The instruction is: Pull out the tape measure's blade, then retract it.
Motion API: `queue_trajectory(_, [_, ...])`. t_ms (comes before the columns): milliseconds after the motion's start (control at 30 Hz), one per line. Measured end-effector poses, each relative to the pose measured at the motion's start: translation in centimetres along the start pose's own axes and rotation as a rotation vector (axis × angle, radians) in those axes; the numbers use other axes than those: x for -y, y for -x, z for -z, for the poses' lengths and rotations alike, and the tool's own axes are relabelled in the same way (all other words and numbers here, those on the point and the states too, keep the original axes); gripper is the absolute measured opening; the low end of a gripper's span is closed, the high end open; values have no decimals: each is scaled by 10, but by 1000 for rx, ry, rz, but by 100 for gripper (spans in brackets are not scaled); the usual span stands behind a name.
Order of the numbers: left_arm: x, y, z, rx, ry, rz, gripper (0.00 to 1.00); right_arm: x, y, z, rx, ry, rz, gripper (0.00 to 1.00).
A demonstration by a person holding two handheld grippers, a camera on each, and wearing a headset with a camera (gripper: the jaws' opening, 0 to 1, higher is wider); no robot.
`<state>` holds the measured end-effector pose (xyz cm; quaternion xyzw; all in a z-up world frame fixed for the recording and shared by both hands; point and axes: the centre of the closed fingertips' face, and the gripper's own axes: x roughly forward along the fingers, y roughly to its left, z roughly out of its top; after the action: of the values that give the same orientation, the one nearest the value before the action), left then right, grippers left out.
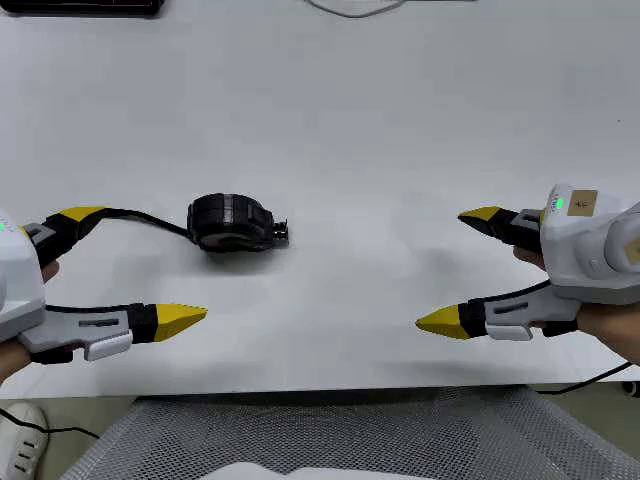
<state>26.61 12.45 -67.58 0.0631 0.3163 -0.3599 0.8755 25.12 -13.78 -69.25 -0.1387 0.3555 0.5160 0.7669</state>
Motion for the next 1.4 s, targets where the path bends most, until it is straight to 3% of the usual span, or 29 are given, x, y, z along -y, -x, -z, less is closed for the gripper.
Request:
queue_trajectory(833, [0, -17, -5, -25, -50, 46, 99, 2, -23, -17, 11, 47, -32, 85])
queue_trajectory(1400, [3, -29, -3, -80, -126, 93, 99, 3, -37, -24, 24, 69, -51, 86])
